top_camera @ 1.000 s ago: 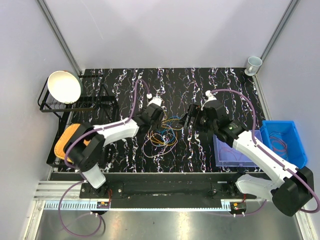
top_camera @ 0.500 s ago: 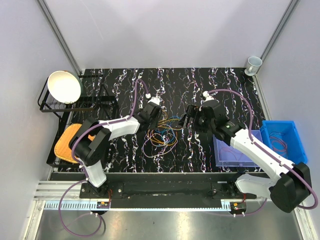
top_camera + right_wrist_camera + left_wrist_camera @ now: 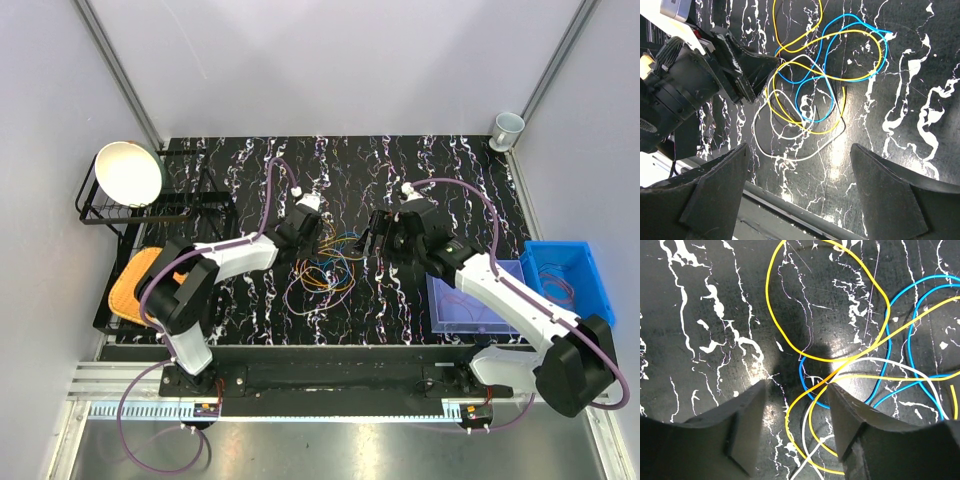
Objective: Untangle the cables
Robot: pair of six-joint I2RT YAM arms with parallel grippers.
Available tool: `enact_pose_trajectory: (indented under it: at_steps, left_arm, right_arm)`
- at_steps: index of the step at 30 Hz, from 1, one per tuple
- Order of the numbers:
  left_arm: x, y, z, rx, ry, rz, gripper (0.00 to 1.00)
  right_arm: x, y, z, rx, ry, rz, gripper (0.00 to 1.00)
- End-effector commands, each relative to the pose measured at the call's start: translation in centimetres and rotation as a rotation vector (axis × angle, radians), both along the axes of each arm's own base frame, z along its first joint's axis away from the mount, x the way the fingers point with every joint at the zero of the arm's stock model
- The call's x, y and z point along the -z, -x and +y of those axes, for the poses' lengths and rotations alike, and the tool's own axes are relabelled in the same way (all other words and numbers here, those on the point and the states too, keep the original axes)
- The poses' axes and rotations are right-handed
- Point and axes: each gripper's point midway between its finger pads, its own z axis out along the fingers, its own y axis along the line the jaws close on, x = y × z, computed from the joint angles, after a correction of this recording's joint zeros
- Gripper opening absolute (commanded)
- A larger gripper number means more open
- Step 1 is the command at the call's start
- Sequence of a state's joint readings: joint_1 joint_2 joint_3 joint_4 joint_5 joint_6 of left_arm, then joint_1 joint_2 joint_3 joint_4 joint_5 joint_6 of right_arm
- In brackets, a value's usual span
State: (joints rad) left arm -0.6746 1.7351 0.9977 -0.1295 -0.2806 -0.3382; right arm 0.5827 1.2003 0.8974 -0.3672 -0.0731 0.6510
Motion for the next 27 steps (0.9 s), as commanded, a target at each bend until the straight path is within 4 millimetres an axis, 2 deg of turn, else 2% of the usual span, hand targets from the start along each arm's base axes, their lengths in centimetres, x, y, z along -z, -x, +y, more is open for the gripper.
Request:
enact_pose_trajectory:
  at_steps: [1,8,17,20,22,27]
  left_arm:
    - [-0.7,-0.8,-0.4,0.004,0.028,-0.040,0.51]
    - [0.4,-1.0,-0.3,0.005,0.008,-0.023,0.40]
    - [0.6,-1.2,-0.4,0.006,0.011,-0.019,0.39]
    - [0.5,-1.0,-0.5,0.012,0.027,-0.014,0.42]
    - [0.3,-0.9,-0.7,0.015,0.036,-0.014,0.48]
    - [0.6,-0.6,-0.6,0.015,0.045,-0.007,0.55]
  right_arm:
    - [-2.6,-1.0,1.4,-0.029,-0.047,-0.072,0.87]
    - [-2.3,-1.0,1.3,-0.029,-0.041,-0.065,0.87]
    - [-2.1,-1.1,1.3,-0.027,-0.039,-0.063,0.87]
    - [-2.1,-1.0,1.4,-0.030,-0.039,-0.062,0.87]
    - [-2.1,-1.1,1.4,-0.030,-0.039,-0.062,0.87]
    - [-2.0,-1.1,1.4,-0.029,-0.040,-0.059,0.87]
